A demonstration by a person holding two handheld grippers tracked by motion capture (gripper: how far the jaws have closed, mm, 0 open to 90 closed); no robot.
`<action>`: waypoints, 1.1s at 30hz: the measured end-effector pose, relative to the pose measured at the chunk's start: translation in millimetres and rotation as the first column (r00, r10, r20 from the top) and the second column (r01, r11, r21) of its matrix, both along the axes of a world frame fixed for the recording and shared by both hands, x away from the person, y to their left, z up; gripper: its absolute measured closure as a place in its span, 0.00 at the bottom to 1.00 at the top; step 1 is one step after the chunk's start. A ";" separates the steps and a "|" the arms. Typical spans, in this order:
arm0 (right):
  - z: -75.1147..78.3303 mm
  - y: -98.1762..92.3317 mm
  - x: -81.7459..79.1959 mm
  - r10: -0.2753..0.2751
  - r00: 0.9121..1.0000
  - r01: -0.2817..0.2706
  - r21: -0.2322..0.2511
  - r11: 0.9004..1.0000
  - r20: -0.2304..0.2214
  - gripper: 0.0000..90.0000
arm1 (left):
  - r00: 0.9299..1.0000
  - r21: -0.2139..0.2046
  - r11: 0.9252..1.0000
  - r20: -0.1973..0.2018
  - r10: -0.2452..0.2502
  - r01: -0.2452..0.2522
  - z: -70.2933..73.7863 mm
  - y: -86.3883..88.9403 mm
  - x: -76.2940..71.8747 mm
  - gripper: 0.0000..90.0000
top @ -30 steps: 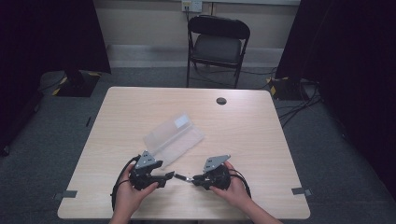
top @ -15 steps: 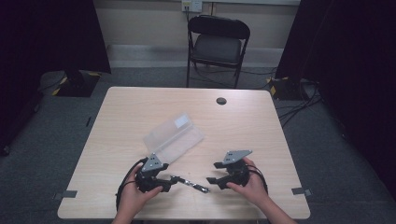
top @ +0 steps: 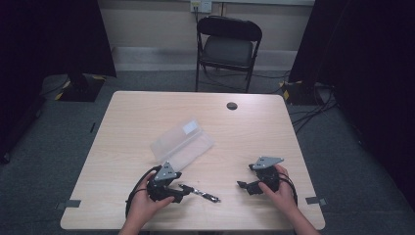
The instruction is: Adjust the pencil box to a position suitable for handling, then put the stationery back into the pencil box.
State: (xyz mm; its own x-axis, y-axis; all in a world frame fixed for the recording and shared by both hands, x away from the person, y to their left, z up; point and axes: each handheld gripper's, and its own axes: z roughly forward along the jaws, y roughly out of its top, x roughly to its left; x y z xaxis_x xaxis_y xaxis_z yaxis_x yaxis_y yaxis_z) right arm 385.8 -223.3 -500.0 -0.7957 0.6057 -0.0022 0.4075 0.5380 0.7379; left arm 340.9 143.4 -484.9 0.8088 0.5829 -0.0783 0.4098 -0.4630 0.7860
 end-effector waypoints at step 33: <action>-0.1 1.1 -0.5 -0.002 1.000 0.002 -0.004 1.000 0.001 0.16 | 0.998 0.056 0.997 0.024 -0.060 0.058 -14.5 -10.8 2.6 0.48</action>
State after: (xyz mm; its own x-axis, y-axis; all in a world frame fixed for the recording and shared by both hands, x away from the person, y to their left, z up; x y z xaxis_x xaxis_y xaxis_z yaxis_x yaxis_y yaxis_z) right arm 385.3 -222.2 -500.1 -0.7946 0.6071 -0.0053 0.4079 0.5403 0.7360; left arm 343.4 132.6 -499.4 0.8431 0.5370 -0.0262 0.3606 -0.5286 0.7685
